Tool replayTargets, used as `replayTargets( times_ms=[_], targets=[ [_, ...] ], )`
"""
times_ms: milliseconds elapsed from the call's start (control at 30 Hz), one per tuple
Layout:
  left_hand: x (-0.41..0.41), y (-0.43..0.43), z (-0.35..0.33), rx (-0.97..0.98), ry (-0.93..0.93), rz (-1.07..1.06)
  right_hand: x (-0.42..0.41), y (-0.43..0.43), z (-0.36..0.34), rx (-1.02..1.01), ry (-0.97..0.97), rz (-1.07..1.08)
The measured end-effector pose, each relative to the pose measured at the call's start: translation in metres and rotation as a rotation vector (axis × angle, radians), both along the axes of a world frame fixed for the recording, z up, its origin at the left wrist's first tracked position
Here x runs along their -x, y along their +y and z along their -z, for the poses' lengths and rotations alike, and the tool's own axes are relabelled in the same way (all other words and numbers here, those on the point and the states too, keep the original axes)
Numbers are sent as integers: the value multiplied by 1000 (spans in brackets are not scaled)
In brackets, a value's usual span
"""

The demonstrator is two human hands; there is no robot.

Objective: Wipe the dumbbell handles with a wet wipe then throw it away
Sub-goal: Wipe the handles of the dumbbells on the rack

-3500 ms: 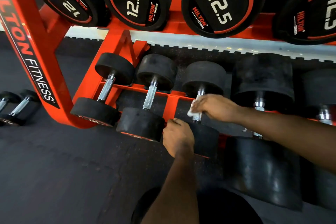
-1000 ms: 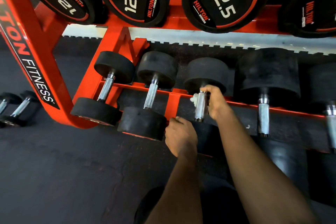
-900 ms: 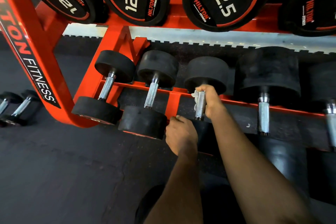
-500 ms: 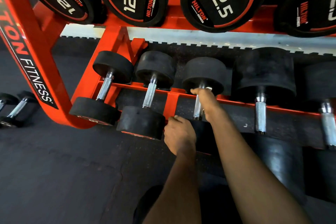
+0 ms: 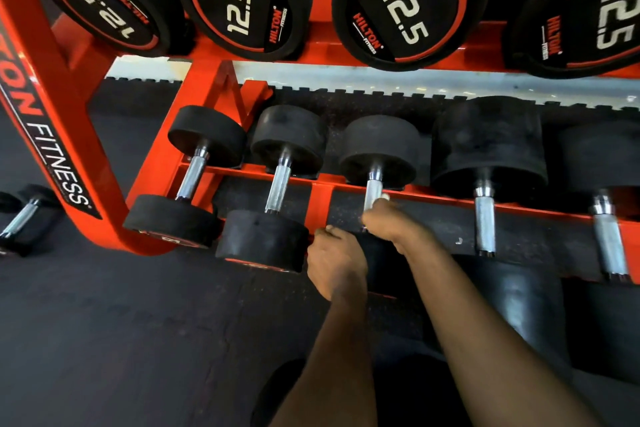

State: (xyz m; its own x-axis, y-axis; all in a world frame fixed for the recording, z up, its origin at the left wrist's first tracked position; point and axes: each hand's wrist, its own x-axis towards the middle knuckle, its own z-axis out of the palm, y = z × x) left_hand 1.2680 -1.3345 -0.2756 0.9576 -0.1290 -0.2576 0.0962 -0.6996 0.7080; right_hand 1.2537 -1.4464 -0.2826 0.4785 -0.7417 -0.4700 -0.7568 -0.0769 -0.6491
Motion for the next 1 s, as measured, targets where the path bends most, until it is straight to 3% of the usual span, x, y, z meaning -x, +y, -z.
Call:
replayTargets(
  times_ms=[133,200,367,533,700,833,1000],
  targets=[
    [-2,2,3,1,0,5,14,-5,-10,91,155,-23],
    [-1,4,4,21,-21,24,27,-10,-15,69,72,-5],
    [4,5,4,-45,-301,155,89,-28,-38,82,-202,143],
    [47,-18,-17,109,-492,286,163,-59,-46,277,-110,328],
    [129,-51,-15,256,-362,512,216,-76,-43,284,-41,514],
    [145,-54,7,197,-148,511,212,-74,-35,78,69,273],
    [152,-60,7,249,-71,421,200,-88,-26,2,199,25]
  ],
)
